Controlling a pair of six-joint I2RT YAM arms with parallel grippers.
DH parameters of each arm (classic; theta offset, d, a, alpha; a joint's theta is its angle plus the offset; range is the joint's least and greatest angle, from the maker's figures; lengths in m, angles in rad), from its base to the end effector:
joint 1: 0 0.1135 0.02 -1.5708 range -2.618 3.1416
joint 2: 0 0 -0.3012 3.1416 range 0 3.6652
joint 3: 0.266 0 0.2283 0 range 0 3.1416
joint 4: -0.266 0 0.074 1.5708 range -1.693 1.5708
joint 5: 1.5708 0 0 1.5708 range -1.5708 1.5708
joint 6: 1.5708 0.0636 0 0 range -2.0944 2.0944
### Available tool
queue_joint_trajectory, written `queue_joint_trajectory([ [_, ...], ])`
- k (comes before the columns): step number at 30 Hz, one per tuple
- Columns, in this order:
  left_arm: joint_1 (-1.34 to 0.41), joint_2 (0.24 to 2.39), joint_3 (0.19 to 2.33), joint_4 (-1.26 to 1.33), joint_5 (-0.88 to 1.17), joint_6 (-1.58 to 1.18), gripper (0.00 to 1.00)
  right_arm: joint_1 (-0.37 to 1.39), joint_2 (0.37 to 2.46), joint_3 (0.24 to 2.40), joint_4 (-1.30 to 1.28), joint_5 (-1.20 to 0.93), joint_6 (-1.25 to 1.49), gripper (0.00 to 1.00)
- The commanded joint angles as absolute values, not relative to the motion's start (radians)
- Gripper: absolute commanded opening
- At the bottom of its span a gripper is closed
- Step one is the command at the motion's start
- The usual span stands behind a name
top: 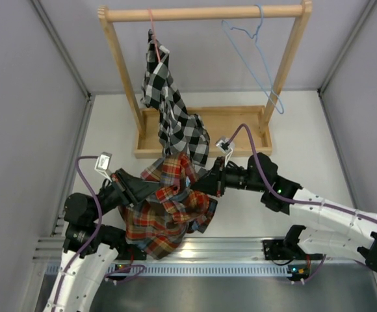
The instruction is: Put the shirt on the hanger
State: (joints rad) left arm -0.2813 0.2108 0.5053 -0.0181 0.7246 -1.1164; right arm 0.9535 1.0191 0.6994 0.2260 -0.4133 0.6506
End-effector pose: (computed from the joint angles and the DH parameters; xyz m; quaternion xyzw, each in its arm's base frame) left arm 0.0227 -0.0504 0.3311 0.0298 0.6300 -0.6435 0.4336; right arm 0.1075 0.1956 0.3454 -0.2457 0.6946 0.5791 0.3490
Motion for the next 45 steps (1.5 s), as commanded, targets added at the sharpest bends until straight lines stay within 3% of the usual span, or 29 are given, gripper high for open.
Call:
queue_joint_trajectory([
  [1, -0.281, 0.198, 0.503, 0.077, 0.741, -1.089, 0.0, 0.965, 0.929, 0.716, 0.283, -0.372, 0.594, 0.0],
  [2, -0.279, 0.202, 0.52, 0.046, 0.735, -1.06, 0.13, 0.966, 0.899, 0.724, 0.165, -0.288, 0.569, 0.0],
  [3, -0.281, 0.204, 0.534, -0.034, 0.724, -0.975, 0.52, 0.965, 0.844, 0.756, 0.027, -0.206, 0.516, 0.0],
  [4, -0.281, 0.204, 0.543, -0.035, 0.724, -0.927, 0.52, 0.965, 0.821, 0.778, 0.026, -0.206, 0.515, 0.0],
  [5, -0.281, 0.204, 0.552, -0.122, 0.706, -0.876, 0.98, 0.965, 0.799, 0.843, -0.138, -0.124, 0.459, 0.0],
  [8, -0.281, 0.207, 0.568, -0.222, 0.657, -0.75, 0.98, 0.965, 0.767, 0.989, -0.395, 0.045, 0.35, 0.0],
  [12, -0.281, 0.232, 0.568, -0.305, 0.608, -0.698, 0.98, 0.965, 0.825, 1.349, -0.87, 0.208, 0.238, 0.0],
  [17, -0.281, 0.285, 0.624, -0.305, 0.574, -0.67, 0.98, 0.965, 0.974, 1.727, -1.193, 0.342, 0.143, 0.0],
  [21, -0.281, 0.35, 0.693, -0.305, 0.558, -0.649, 0.98, 0.965, 1.06, 2.123, -1.285, 0.206, 0.055, 0.0],
  [24, -0.281, 0.38, 0.678, -0.305, 0.512, -0.664, 0.98, 0.965, 1.098, 2.305, -1.298, 0.068, 0.009, 0.0],
  [28, -0.282, 0.434, 0.571, -0.299, 0.489, -0.68, 0.98, 0.965, 1.04, 2.139, -1.289, 0.078, -0.017, 0.0],
  [33, -0.429, 0.462, 0.347, -0.166, 0.379, -0.731, 0.98, 0.965, 0.928, 1.602, -1.215, 0.163, 0.035, 0.02],
  [36, -0.668, 0.509, 0.281, -0.019, 0.217, -0.762, 0.98, 0.965, 0.904, 1.427, -1.122, 0.04, 0.037, 0.0],
  [40, -1.143, 0.659, 0.285, 0.207, -0.102, -0.683, 0.98, 0.965, 0.879, 1.362, -1.074, 0.134, 0.049, 0.0],
  [43, -1.39, 0.841, 0.314, 0.387, -0.311, -0.528, 0.98, 0.966, 0.845, 1.379, -1.077, 0.17, 0.058, 0.0],
  [45, -1.439, 0.946, 0.362, 0.475, -0.371, -0.439, 0.98, 0.965, 0.801, 1.402, -1.078, 0.158, 0.069, 0.0],
])
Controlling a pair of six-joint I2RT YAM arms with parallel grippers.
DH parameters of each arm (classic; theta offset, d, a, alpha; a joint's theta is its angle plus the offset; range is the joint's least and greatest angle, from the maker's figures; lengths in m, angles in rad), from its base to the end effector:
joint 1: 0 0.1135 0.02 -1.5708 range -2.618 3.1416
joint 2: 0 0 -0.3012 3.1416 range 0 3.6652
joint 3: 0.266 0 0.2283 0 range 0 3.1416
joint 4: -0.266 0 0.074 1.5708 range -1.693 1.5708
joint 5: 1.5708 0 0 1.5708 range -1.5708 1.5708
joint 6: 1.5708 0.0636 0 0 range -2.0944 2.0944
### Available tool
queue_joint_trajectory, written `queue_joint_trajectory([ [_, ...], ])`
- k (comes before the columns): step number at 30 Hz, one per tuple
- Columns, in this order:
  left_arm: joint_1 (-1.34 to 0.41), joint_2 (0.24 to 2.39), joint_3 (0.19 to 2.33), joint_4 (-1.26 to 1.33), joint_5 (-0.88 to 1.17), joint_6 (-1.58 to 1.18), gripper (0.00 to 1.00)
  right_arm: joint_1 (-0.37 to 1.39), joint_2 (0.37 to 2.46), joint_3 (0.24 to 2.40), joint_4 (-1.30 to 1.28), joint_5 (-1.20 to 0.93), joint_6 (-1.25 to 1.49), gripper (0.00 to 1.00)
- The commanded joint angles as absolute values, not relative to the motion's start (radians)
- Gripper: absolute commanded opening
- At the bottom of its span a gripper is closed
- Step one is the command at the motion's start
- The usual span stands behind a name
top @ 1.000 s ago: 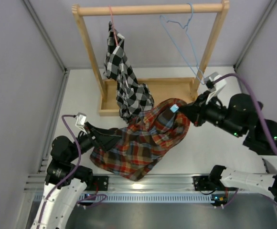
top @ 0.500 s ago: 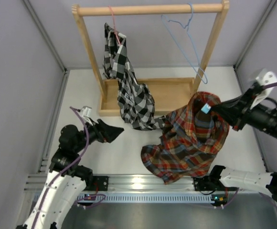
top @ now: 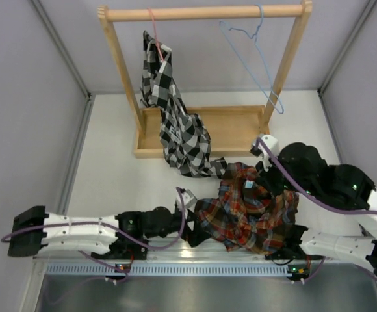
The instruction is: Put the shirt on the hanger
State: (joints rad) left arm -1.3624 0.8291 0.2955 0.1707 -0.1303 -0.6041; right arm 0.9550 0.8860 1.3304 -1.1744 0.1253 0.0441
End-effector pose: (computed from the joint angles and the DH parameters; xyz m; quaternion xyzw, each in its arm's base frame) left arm 0.0422 -0.1596 0.2266 0.2697 0.7767 -0.4420 0.3587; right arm 0.0670 0.0809 0.4042 -0.3778 0.8295 0.1449 0.3849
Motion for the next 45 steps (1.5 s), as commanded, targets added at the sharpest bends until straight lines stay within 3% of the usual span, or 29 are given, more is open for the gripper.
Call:
queue_joint_trajectory([
  [1, -1.439, 1.045, 0.408, 0.489, -0.385, -0.422, 0.98, 0.965, 0.784, 1.42, -1.084, 0.163, 0.078, 0.0],
  [9, -1.396, 1.301, 0.664, 0.569, -0.537, -0.147, 0.98, 0.965, 0.635, 1.549, -1.149, 0.274, 0.158, 0.0],
  [14, -1.207, 1.364, 0.75, 0.619, -0.187, -0.16, 0.98, 0.966, 0.603, 1.614, -1.147, 0.313, 0.187, 0.0],
  [24, -1.083, 1.704, 0.98, 0.598, 0.272, -0.104, 0.96, 0.966, 0.641, 1.647, -1.16, 0.264, 0.155, 0.0],
  [27, -1.063, 1.798, 1.037, 0.607, 0.334, -0.132, 0.76, 0.968, 0.65, 1.644, -1.158, 0.267, 0.149, 0.0],
  [28, -1.062, 1.811, 1.045, 0.607, 0.309, -0.133, 0.38, 0.966, 0.653, 1.64, -1.158, 0.27, 0.147, 0.0],
  [29, -1.063, 1.806, 1.043, 0.609, 0.258, -0.14, 0.13, 0.966, 0.658, 1.634, -1.158, 0.275, 0.147, 0.0],
  [30, -1.065, 1.793, 1.04, 0.604, 0.095, -0.147, 0.0, 0.966, 0.663, 1.62, -1.157, 0.281, 0.146, 0.0],
  [37, -1.182, 1.493, 1.037, 0.35, -0.749, -0.03, 0.0, 0.966, 0.698, 1.557, -1.094, 0.429, 0.179, 0.0],
  [42, -1.495, 1.327, 1.161, 0.311, -1.092, 0.294, 0.0, 0.966, 0.764, 1.636, -0.979, 0.494, 0.157, 0.0],
  [45, -1.699, 1.408, 1.258, 0.45, -1.305, 0.62, 0.0, 0.966, 0.824, 1.724, -0.957, 0.528, 0.137, 0.0],
])
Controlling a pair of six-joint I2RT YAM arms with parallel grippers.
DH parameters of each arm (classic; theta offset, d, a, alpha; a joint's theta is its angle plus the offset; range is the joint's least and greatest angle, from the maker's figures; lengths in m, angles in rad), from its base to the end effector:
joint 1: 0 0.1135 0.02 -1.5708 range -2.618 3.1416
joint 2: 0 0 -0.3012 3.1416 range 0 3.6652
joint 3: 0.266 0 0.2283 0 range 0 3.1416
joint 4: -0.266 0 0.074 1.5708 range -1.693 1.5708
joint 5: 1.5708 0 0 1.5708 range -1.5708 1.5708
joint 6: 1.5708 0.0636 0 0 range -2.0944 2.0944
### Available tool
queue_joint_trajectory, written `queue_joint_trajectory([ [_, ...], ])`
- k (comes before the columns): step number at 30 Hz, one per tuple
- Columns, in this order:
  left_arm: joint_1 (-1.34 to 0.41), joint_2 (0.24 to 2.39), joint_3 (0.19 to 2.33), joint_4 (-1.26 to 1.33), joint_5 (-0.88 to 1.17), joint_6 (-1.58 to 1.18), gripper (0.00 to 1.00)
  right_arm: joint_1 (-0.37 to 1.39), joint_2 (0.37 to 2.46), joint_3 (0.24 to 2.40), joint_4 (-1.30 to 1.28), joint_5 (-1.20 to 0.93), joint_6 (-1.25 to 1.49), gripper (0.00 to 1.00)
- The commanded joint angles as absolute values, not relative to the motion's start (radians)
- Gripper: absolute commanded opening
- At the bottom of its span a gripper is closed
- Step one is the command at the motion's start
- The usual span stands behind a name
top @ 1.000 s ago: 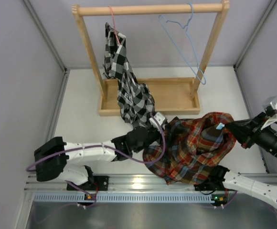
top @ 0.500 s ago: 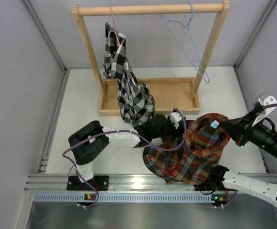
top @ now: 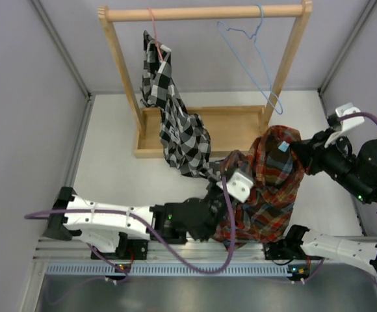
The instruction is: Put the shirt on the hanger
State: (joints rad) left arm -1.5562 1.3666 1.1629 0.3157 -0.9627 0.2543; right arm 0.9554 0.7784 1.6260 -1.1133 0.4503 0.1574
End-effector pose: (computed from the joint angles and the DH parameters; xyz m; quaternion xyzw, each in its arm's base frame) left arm 0.0565 -0.2956 0.4350 0.2515 0.6363 -0.1550 0.7127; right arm 0.0416 0.0109 0.4954 -0.1760 0.7663 0.1620 0.5963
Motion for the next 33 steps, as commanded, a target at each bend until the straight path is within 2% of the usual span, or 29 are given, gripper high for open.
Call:
queue_joint_trajectory([
  [1, -1.738, 1.446, 1.305, 0.495, -1.343, 0.761, 0.0, 0.966, 0.842, 1.742, -0.953, 0.541, 0.132, 0.0],
  [3, -1.818, 1.562, 1.328, 0.558, -1.429, 0.776, 0.0, 0.966, 0.845, 1.758, -0.954, 0.605, 0.133, 0.0],
  [5, -1.847, 1.633, 1.327, 0.51, -1.445, 0.645, 0.0, 0.966, 0.835, 1.746, -0.956, 0.682, 0.133, 0.0],
  [6, -1.85, 1.669, 1.33, 0.447, -1.431, 0.532, 0.0, 0.968, 0.828, 1.721, -0.957, 0.713, 0.133, 0.0],
  [7, -1.85, 1.727, 1.341, 0.216, -1.395, 0.221, 0.0, 0.968, 0.812, 1.703, -0.959, 0.744, 0.141, 0.0],
  [8, -1.839, 1.749, 1.388, 0.08, -1.323, 0.057, 0.0, 0.966, 0.799, 1.684, -0.959, 0.793, 0.143, 0.0],
  [9, -1.821, 1.767, 1.397, 0.007, -1.117, -0.088, 0.0, 0.966, 0.79, 1.651, -0.96, 0.816, 0.144, 0.0],
  [10, -1.801, 1.775, 1.39, -0.023, -1.004, -0.247, 0.0, 0.966, 0.775, 1.638, -0.963, 0.84, 0.153, 0.0],
  [12, -1.743, 1.789, 1.329, 0.088, -0.747, -0.255, 0.0, 0.966, 0.764, 1.608, -0.965, 0.879, 0.155, 0.0],
  [13, -1.732, 1.798, 1.321, 0.145, -0.717, -0.233, 0.03, 0.966, 0.758, 1.6, -0.965, 0.888, 0.156, 0.0],
  [14, -1.73, 1.811, 1.328, 0.147, -0.71, -0.215, 0.1, 0.966, 0.756, 1.586, -0.966, 0.887, 0.156, 0.0],
  [15, -1.727, 1.81, 1.335, 0.137, -0.713, -0.204, 0.23, 0.966, 0.761, 1.58, -0.966, 0.879, 0.156, 0.0],
  [16, -1.709, 1.799, 1.336, 0.099, -0.703, -0.209, 0.63, 0.966, 0.765, 1.563, -0.966, 0.876, 0.158, 0.0],
  [17, -1.694, 1.751, 1.31, 0.078, -0.696, -0.23, 0.86, 0.966, 0.77, 1.552, -0.966, 0.874, 0.156, 0.0],
  [18, -1.671, 1.717, 1.283, 0.058, -0.675, -0.295, 0.98, 0.965, 0.785, 1.543, -0.966, 0.874, 0.153, 0.0],
  [22, -1.51, 1.464, 1.042, 0.063, -0.551, -0.408, 0.98, 0.95, 0.833, 1.503, -0.966, 0.838, 0.156, 0.0],
  [26, -1.497, 1.309, 0.884, 0.094, -0.402, -0.335, 0.98, 0.875, 0.87, 1.514, -0.96, 0.775, 0.144, 0.0],
  [31, -1.45, 1.139, 0.666, 0.112, -0.465, -0.367, 0.98, 0.752, 0.87, 1.505, -0.914, 0.614, 0.106, 0.0],
  [33, -1.363, 1.12, 0.614, 0.18, -0.294, -0.37, 0.96, 0.724, 0.87, 1.505, -0.904, 0.582, 0.097, 0.0],
])
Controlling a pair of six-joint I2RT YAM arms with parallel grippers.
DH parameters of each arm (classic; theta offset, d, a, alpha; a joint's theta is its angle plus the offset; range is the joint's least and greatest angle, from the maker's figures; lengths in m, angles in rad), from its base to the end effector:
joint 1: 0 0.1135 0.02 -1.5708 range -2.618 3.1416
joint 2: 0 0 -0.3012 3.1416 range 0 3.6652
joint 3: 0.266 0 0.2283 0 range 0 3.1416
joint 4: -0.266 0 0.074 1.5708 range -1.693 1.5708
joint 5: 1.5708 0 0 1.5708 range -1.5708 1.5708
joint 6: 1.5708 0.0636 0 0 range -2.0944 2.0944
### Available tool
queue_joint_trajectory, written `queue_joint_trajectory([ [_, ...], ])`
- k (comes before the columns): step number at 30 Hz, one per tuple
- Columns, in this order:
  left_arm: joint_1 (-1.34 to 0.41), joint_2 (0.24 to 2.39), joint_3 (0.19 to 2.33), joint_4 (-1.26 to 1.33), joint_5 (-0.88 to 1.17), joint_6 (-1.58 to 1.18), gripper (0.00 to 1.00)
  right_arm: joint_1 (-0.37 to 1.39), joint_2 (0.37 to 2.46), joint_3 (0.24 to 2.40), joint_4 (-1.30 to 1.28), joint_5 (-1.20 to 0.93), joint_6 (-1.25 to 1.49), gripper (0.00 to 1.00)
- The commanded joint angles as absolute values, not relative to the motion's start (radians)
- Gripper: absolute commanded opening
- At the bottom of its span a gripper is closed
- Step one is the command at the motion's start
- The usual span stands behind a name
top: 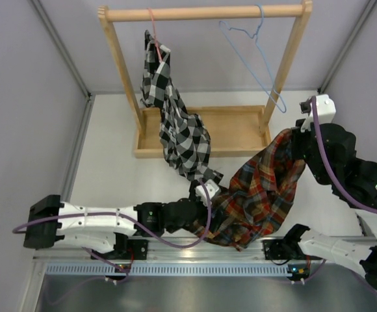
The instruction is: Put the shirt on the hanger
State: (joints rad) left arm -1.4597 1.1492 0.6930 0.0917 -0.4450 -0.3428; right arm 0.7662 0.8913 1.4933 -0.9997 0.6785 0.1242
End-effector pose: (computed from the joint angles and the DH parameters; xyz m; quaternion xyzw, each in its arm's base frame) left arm 0.0542 -0.2392 0.2983 0.3195 0.7475 -0.3210 0.4859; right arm 0.0941 0.0351 0.4742 -0.0730 0.8034 -0.0254 0.5904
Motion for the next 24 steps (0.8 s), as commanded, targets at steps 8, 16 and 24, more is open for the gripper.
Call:
queue_joint_trajectory([
  [8, -1.286, 1.256, 0.581, 0.336, -0.072, -0.331, 0.81, 0.68, 0.903, 1.517, -0.887, 0.462, 0.069, 0.0],
  [16, -1.232, 1.26, 0.681, 0.152, -0.367, -0.389, 0.0, 0.647, 0.911, 1.508, -0.884, 0.408, 0.055, 0.0],
  [24, -1.238, 0.794, 0.883, -0.613, -1.014, -0.676, 0.0, 0.578, 0.925, 1.528, -0.827, 0.371, 0.095, 0.0],
])
